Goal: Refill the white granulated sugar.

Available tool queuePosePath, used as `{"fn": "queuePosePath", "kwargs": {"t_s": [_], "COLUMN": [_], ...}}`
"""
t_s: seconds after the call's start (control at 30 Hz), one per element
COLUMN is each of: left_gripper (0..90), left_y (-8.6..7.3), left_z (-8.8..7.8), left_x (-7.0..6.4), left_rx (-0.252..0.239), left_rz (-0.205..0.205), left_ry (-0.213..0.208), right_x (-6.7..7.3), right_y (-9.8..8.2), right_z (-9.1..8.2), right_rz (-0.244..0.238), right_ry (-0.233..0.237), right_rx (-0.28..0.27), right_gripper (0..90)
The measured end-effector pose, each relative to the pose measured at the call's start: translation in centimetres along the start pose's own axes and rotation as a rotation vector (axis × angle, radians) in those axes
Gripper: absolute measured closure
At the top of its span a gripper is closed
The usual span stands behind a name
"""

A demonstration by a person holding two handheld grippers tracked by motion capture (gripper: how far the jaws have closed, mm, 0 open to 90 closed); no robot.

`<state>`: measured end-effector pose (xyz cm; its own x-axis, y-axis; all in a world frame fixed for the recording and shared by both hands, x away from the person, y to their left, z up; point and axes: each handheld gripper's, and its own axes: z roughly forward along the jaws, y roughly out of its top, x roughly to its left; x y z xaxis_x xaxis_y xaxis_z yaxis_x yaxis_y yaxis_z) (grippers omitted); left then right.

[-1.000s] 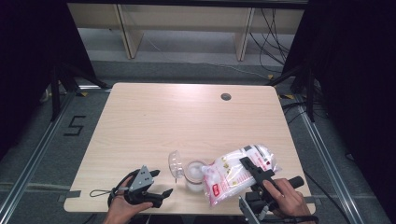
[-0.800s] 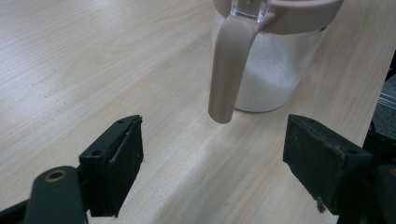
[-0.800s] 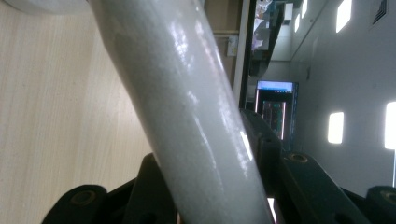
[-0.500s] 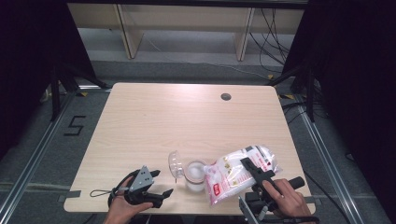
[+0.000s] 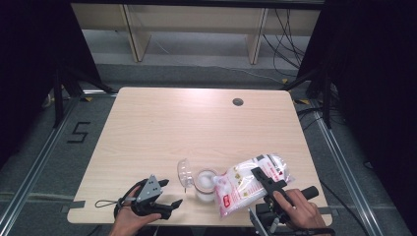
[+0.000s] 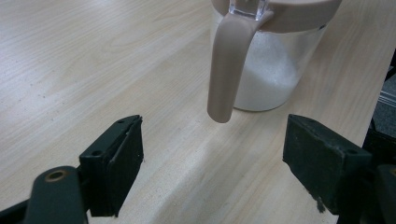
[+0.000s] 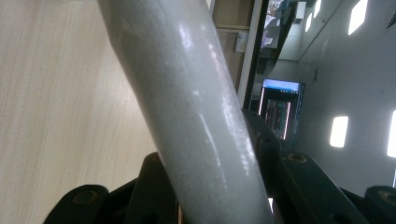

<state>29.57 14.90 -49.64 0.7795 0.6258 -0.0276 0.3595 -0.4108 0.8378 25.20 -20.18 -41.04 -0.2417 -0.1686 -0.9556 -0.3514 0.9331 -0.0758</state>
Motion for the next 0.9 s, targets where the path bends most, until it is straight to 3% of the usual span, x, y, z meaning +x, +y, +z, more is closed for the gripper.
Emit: {"fn": "queuePosePath", "kwargs": {"t_s": [0.07, 0.13, 0.23, 0.3, 0.47, 0.5, 0.57, 0.67, 0.77, 0.83, 0.9], "left_gripper": [19.8, 19.8, 19.8, 19.8, 19.8, 19.9, 19.9, 19.8, 19.8, 19.8, 19.8], "left_y": [0.01, 0.0, 0.0, 0.01, 0.02, 0.01, 0.02, 0.01, 0.02, 0.01, 0.02], "left_z": [0.01, 0.0, 0.01, 0.0, -0.01, 0.0, 0.0, -0.01, -0.02, 0.01, 0.0], "left_x": [-0.01, 0.03, 0.04, 0.04, 0.05, 0.02, 0.0, 0.0, 0.03, 0.01, 0.05], "left_rx": [-0.004, -0.003, -0.004, -0.003, -0.004, -0.007, -0.01, -0.008, -0.007, -0.007, -0.004], "left_rz": [-0.005, -0.004, -0.004, -0.003, -0.002, -0.005, -0.008, -0.011, -0.005, -0.006, -0.002], "left_ry": [-0.004, -0.004, -0.003, -0.005, -0.004, -0.004, -0.004, -0.003, -0.003, -0.003, -0.004], "right_x": [-0.37, -0.23, -0.34, -0.09, -0.23, -0.21, -0.48, -0.26, -0.38, -0.22, -0.27], "right_y": [0.06, 0.05, 0.11, 0.14, 0.18, 0.1, 0.01, -0.11, -0.13, -0.14, -0.08], "right_z": [0.02, -0.02, -0.06, -0.09, -0.05, -0.03, -0.01, 0.03, -0.01, -0.07, -0.11], "right_rz": [-0.044, -0.017, -0.037, -0.011, -0.021, 0.0, -0.026, 0.002, -0.023, -0.001, -0.011], "right_ry": [-0.02, -0.014, -0.013, -0.002, -0.002, -0.01, -0.013, -0.009, -0.019, -0.004, -0.003], "right_rx": [-0.013, -0.004, -0.001, 0.011, 0.0, -0.013, -0.022, -0.02, -0.016, -0.005, -0.003], "right_gripper": [69.9, 69.9, 69.9, 70.0, 70.0, 70.1, 70.2, 70.2, 70.2, 70.3, 70.3]}}
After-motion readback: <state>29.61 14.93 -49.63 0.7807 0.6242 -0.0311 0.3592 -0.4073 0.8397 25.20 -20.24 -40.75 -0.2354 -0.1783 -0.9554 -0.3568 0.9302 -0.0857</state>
